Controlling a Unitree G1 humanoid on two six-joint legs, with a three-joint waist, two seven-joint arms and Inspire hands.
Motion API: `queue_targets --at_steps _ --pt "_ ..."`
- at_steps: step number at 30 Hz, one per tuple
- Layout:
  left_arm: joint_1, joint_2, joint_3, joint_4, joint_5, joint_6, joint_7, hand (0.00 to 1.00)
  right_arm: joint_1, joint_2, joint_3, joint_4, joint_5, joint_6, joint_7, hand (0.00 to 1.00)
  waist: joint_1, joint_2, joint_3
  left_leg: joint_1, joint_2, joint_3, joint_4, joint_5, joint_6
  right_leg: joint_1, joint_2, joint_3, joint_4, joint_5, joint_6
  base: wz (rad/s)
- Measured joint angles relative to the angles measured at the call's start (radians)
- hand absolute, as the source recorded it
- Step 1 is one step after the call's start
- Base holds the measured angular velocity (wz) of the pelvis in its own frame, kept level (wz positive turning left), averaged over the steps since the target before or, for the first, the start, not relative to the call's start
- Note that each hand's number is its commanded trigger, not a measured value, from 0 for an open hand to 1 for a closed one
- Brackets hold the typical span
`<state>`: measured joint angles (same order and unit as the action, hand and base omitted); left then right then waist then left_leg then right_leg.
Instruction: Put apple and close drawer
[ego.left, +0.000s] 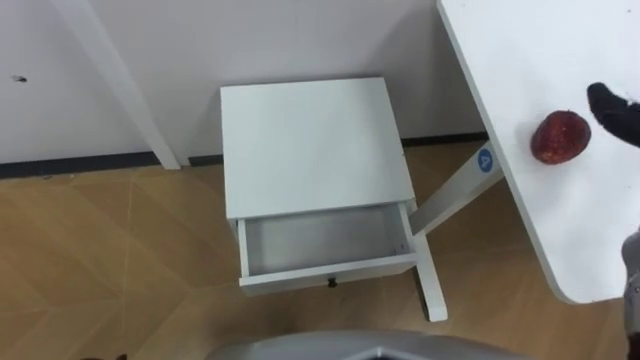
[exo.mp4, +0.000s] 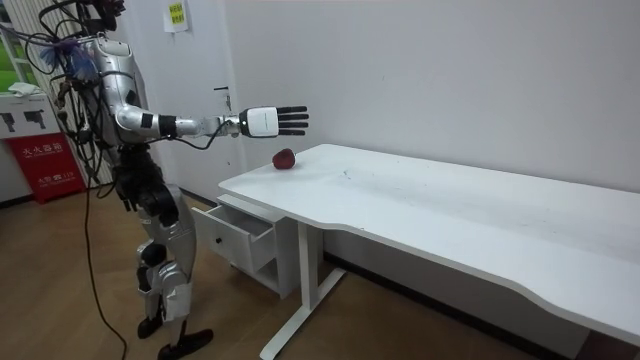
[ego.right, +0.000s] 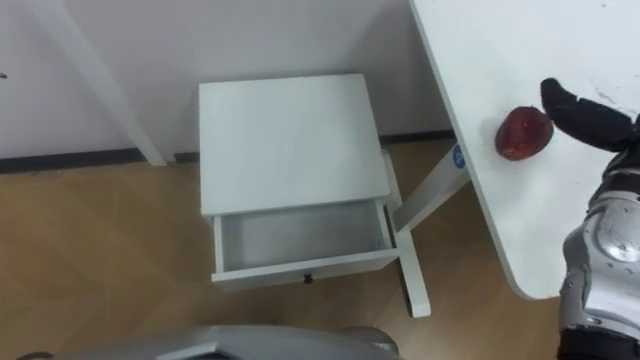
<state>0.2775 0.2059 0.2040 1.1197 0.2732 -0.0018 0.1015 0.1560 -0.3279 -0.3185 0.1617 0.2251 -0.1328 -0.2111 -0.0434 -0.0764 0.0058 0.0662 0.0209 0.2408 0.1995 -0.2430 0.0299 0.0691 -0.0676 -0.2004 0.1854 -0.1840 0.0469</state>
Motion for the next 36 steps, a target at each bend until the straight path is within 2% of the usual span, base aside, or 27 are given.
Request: queue_targets --at_steps 14,21,26,36 --pt "0.010 0.000 -0.013 0.007 0.004 0.001 0.003 0.00 0.001 0.000 0.023 0.002 -0.083 0.000 0.065 0.00 0.000 0.002 -0.0024 0.000 0.000 -0.002 0.000 0.000 0.000 0.001 0.000 -0.005 -0.001 0.000 0.000 0.00" --pt "0.009 0.000 -0.016 0.023 0.007 0.003 -0.003 0.00 0.001 0.005 0.024 0.022 -0.197 0.001 0.104 0.00 0.003 0.006 -0.0049 -0.001 0.001 -0.006 0.003 0.000 0.000 0.002 -0.001 -0.013 -0.001 0.000 0.000 0.02" --pt "0.010 0.000 -0.015 0.025 0.045 0.004 -0.022 0.00 0.002 0.005 0.024 0.026 -0.212 0.001 0.121 0.00 0.012 0.005 -0.0050 -0.002 0.001 -0.009 0.005 0.000 0.000 0.006 -0.001 -0.017 -0.001 0.000 -0.001 0.01" --pt "0.001 0.000 -0.013 0.040 0.046 0.011 -0.026 0.00 0.004 0.005 0.024 0.075 -0.207 0.004 0.168 0.00 0.019 0.012 -0.0035 0.005 0.001 -0.010 0.006 0.000 0.000 0.015 -0.002 -0.021 -0.002 0.000 0.000 0.01"
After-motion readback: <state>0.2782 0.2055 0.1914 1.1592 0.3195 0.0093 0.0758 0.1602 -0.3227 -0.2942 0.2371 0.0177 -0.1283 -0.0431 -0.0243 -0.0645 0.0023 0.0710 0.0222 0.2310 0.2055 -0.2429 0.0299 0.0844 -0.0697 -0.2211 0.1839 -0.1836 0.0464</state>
